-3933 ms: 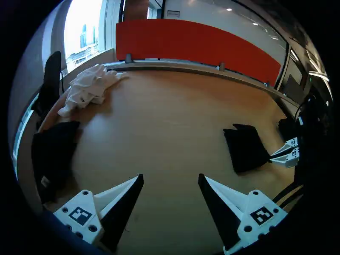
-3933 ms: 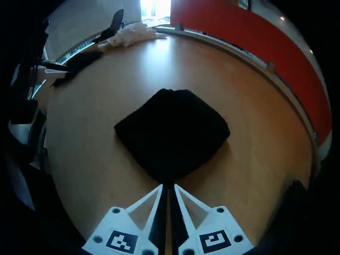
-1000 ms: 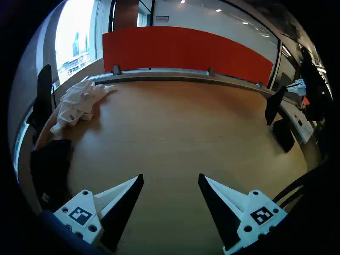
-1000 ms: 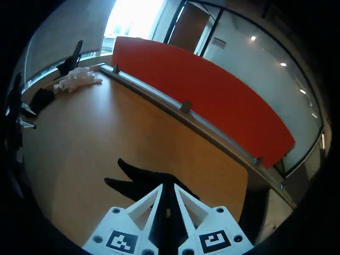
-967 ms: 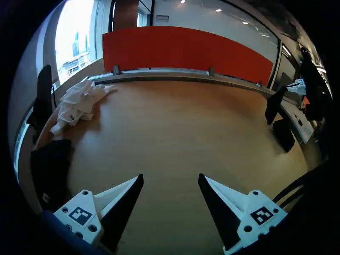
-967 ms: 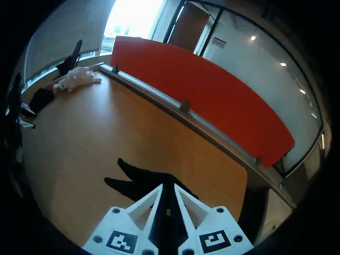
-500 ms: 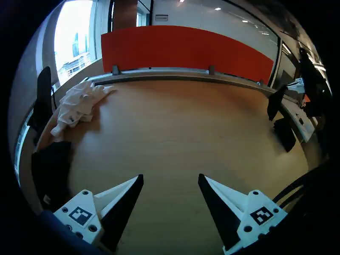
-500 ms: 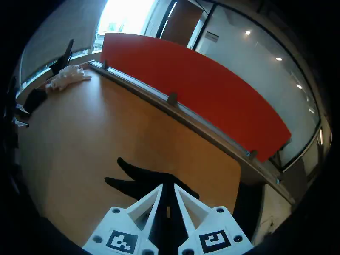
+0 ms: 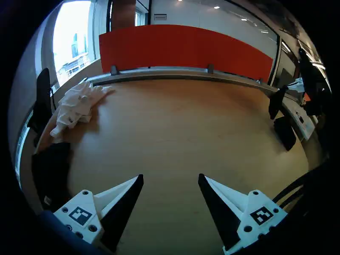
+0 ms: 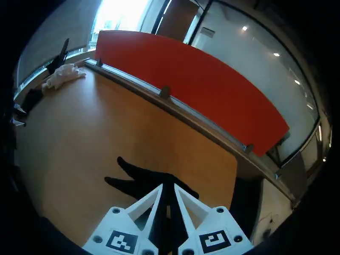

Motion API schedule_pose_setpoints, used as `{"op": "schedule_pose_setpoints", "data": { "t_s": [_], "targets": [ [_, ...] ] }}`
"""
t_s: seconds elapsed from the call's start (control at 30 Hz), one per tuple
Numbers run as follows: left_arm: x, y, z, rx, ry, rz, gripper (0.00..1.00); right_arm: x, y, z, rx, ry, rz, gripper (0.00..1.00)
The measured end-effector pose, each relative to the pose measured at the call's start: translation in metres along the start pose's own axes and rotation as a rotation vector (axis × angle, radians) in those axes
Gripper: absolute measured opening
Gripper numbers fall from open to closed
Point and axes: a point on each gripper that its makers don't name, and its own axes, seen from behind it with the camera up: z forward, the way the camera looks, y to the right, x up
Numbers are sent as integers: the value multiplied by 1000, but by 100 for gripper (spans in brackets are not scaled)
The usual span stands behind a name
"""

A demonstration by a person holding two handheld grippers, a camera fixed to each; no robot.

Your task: Fold towel

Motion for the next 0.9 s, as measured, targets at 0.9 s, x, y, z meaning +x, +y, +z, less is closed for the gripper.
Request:
{"op": "schedule_pose_setpoints", "data": {
  "t_s": [0.9],
  "targets": [
    [5,18,0,-38,5,36,96,-79,1,-51,-16,-57,87,4]
  ]
}}
